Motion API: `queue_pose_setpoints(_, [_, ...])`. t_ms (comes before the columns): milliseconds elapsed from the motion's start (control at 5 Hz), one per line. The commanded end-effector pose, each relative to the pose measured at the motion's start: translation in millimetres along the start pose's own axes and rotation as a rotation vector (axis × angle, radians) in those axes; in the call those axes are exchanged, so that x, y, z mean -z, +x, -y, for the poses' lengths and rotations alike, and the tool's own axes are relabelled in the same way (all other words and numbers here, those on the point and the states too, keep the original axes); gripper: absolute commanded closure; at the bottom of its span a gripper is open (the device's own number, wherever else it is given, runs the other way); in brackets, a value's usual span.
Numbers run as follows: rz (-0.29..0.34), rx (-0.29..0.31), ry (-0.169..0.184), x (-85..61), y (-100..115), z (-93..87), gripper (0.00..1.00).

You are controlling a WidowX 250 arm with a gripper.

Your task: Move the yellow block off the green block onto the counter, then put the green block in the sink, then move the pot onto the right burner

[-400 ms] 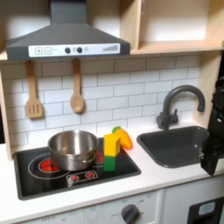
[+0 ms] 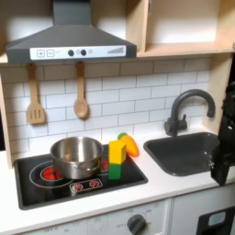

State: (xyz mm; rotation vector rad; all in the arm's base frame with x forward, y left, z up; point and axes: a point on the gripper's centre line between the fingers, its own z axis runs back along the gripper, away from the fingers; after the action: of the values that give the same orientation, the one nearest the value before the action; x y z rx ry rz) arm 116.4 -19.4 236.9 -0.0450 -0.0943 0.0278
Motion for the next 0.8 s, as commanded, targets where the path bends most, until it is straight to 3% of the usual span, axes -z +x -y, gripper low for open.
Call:
queue_pose_setpoints(0, [0.004, -0.057, 0.010, 3.5, 8.3, -12.0, 0.00])
queue_pose_setpoints(600, [-0.009, -0.185, 0.029, 12.8, 33.2, -46.6, 0.00])
